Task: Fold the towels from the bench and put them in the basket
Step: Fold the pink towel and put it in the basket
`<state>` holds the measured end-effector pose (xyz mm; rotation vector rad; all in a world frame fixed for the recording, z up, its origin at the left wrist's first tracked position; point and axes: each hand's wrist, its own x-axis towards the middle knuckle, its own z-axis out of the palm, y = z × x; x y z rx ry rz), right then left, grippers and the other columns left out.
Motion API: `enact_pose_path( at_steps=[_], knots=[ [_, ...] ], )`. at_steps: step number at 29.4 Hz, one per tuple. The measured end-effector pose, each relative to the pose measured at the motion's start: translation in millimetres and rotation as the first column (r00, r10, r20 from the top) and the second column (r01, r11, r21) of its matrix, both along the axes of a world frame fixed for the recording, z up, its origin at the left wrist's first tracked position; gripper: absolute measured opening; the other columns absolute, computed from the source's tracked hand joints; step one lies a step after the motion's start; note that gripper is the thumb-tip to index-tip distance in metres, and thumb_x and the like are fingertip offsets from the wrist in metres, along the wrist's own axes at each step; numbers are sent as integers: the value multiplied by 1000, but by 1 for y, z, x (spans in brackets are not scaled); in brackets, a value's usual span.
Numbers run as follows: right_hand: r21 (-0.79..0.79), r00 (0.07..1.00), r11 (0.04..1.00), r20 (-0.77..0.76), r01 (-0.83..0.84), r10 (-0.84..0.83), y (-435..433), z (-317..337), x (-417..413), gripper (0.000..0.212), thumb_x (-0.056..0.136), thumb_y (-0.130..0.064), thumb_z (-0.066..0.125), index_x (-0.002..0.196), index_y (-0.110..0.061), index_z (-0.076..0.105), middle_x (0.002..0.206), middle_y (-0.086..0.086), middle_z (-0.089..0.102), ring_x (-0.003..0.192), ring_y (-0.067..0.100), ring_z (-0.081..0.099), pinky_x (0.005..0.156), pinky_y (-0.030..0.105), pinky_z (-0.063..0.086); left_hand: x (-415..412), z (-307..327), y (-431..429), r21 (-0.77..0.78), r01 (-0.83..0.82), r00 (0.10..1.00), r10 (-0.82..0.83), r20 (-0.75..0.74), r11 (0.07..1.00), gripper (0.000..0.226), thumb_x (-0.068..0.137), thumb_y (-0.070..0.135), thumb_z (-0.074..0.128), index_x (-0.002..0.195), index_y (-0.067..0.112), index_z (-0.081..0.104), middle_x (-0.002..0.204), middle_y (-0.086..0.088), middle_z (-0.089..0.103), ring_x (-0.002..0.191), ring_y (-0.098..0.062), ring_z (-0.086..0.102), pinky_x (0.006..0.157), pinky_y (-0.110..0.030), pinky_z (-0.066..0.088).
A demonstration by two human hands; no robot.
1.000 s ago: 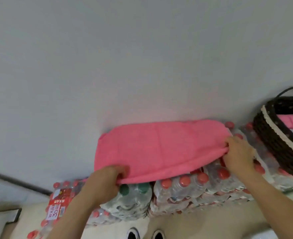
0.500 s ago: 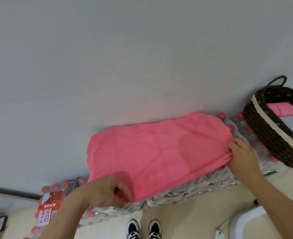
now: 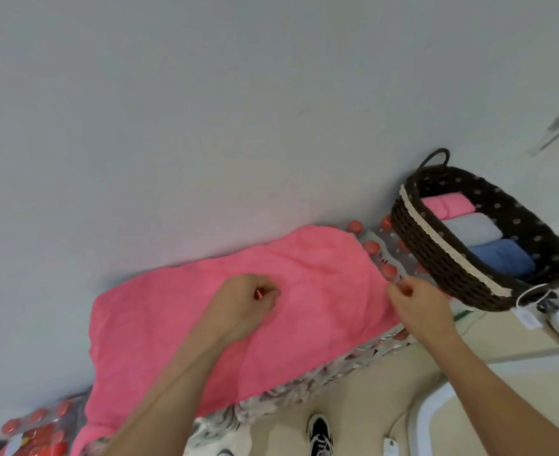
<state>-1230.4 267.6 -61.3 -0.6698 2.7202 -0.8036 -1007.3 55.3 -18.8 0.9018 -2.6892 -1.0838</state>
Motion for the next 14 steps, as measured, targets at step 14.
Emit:
enact_pose_path(
  at_steps=[14],
  knots=[
    [-160,865,880,175,-447,471,-1,-10,-29,16,80,-11,52,89,-23,59,55,3,43,49,13,37,49,39,32,-228,-37,46,-279,-119,957,185,225,953,52,84,46,51,125,15,47,121,-15,54,113,-34,52,90,-40,44]
  ],
)
